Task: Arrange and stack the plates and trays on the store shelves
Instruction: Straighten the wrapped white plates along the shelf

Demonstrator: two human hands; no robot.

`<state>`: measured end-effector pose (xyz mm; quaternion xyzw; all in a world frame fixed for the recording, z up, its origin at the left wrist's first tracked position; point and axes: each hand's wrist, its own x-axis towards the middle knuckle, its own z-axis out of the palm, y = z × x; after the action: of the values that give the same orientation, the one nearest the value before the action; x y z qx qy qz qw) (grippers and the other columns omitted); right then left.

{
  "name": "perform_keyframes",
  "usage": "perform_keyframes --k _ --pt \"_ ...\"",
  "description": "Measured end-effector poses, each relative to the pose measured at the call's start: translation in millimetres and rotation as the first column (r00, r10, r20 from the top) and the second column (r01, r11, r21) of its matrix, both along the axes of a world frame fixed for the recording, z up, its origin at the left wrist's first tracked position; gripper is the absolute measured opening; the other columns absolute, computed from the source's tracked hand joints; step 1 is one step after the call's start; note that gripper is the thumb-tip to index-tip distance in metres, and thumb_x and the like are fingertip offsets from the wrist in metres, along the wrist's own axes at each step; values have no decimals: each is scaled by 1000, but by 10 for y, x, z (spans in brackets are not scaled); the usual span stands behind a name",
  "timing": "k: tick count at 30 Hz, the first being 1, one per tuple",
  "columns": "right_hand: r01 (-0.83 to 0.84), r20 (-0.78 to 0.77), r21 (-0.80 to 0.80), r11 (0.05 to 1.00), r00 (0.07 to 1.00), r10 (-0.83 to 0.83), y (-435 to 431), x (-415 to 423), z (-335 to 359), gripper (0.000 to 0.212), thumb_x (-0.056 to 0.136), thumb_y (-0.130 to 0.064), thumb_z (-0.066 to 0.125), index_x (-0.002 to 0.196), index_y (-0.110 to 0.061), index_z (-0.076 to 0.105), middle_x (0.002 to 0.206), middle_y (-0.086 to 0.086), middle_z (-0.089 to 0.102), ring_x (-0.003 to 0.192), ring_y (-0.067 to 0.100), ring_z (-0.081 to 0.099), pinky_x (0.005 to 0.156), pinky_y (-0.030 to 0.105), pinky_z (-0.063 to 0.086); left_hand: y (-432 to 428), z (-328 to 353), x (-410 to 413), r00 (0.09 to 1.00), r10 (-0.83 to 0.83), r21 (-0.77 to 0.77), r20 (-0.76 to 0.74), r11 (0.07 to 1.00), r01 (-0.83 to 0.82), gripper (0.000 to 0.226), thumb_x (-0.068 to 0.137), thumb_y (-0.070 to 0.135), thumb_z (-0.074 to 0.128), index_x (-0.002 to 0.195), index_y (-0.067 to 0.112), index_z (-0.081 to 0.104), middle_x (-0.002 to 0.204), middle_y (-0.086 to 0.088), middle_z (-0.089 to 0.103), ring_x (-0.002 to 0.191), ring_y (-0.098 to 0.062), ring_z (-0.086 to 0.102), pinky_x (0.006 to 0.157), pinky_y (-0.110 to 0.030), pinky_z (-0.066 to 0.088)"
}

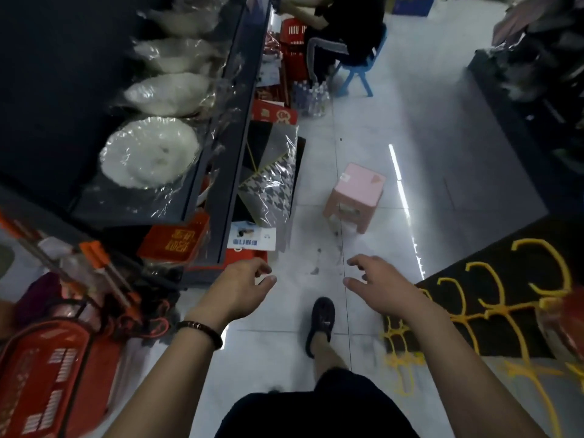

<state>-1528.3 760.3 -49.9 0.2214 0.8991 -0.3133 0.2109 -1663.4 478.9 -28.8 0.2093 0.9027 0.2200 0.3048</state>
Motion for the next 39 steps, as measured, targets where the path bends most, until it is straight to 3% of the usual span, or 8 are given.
perform_keyframes --k 4,7,9,14,20,27,31,39 --pt "4 -36 -34 999 999 -5 557 -813 -30 60 102 -54 58 153 -25 47 153 6 48 123 23 60 100 35 50 596 35 -665 1000 0 -49 -17 999 0 31 104 46 60 128 27 66 123 4 66 110 -17 64 95 -38 57" --pt "-48 -24 -39 998 999 47 950 -1408 17 57 102 -52 58 151 -24 50 150 6 52 122 23 60 94 34 49 991 86 -1132 1000 13 -67 -10 998 -14 32 105 44 59 130 26 65 124 4 66 106 -13 63 92 -32 54" --pt "-82 -31 -42 996 996 80 1218 -1814 27 54 101 -51 59 148 -24 53 149 5 53 123 22 60 99 38 51 1229 93 -1458 999 45 -45 -16 998 -46 33 104 45 60 131 26 67 126 4 68 103 -10 63 88 -29 51" --pt "-89 -26 -33 995 996 88 1781 -2746 37 52 97 -48 61 142 -24 56 142 6 59 122 25 59 103 45 52 1734 -4 -2245 999 36 -85 -22 996 -37 33 102 48 61 128 28 67 127 3 69 114 -16 64 97 -36 53" --pt "-71 -32 -26 997 997 70 2192 -3688 -149 48 100 -44 61 144 -26 55 133 2 61 111 22 60 91 36 52 2267 -173 -3328 998 57 -76 27 996 -55 32 101 52 60 122 29 68 123 4 68 109 -14 66 93 -37 58" --pt "-100 49 -13 995 994 100 2510 -4763 -107 48 100 -43 60 145 -27 54 136 5 59 117 22 60 91 31 47 2868 -151 -4553 997 -30 -77 69 996 36 32 102 52 59 123 29 67 126 3 67 111 -19 64 93 -38 57" --pt "-81 10 30 996 997 80 2750 -5378 2 48 100 -41 59 145 -26 55 137 6 58 119 23 60 100 35 49 3103 -38 -5214 997 -66 -69 26 995 68 34 103 50 58 125 26 67 129 -1 67 112 -22 64 95 -39 55" --pt "-154 12 -24 988 988 155 3039 -6523 31 51 102 -45 61 147 -23 53 138 7 57 123 25 61 103 35 49 3151 -24 -5993 990 123 42 68 991 -126 24 104 47 62 119 30 70 120 6 66 110 -14 64 94 -35 56"
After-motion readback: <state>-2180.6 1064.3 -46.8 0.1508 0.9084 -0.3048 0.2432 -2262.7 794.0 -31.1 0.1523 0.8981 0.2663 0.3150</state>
